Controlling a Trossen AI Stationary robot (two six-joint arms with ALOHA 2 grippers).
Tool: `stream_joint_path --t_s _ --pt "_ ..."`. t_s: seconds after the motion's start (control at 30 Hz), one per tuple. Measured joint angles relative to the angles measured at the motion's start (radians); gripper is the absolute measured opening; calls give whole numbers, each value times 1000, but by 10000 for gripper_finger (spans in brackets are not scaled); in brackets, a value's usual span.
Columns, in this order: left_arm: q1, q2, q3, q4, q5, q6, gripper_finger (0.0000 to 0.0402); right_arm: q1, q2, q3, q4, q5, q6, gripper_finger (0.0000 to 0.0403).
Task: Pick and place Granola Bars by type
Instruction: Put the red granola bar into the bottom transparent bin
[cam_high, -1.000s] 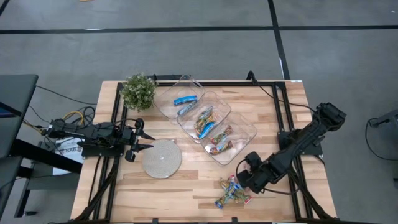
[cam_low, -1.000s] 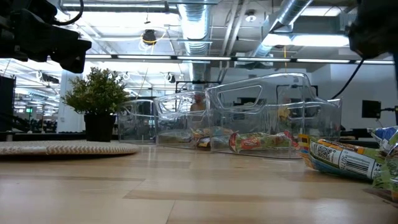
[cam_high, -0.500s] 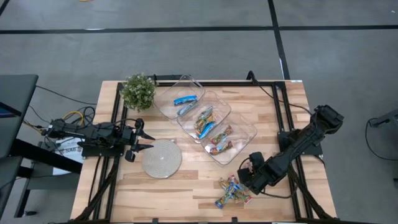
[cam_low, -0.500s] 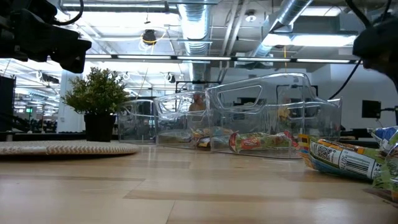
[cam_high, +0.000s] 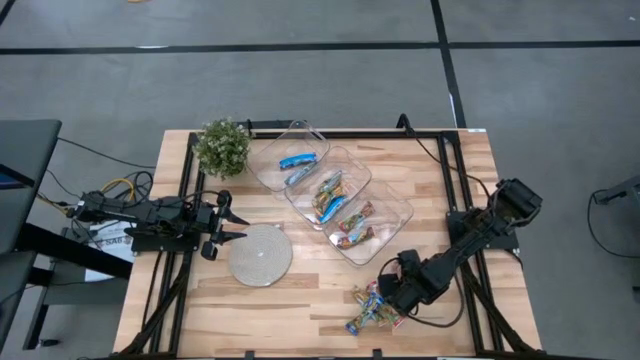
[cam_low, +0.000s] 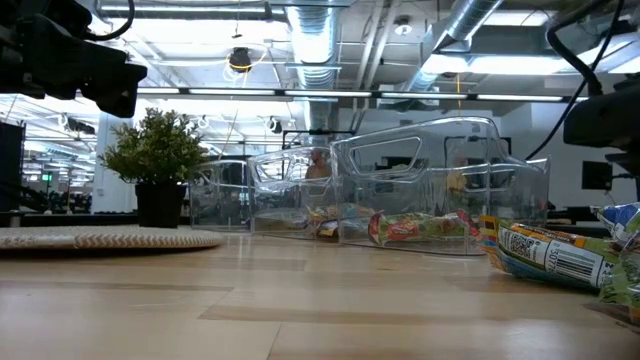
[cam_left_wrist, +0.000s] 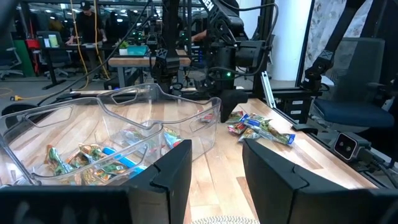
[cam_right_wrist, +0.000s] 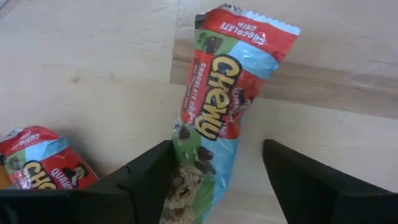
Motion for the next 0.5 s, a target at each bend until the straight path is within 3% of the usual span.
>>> stream_joint_path --t_s 0.13,0.5 --pt "0 0 0 0 0 0 138 -1 -5 -1 -8 -3 -27 223" --pt "0 0 0 0 1 0 138 7 -5 -3 -20 2 -53 100"
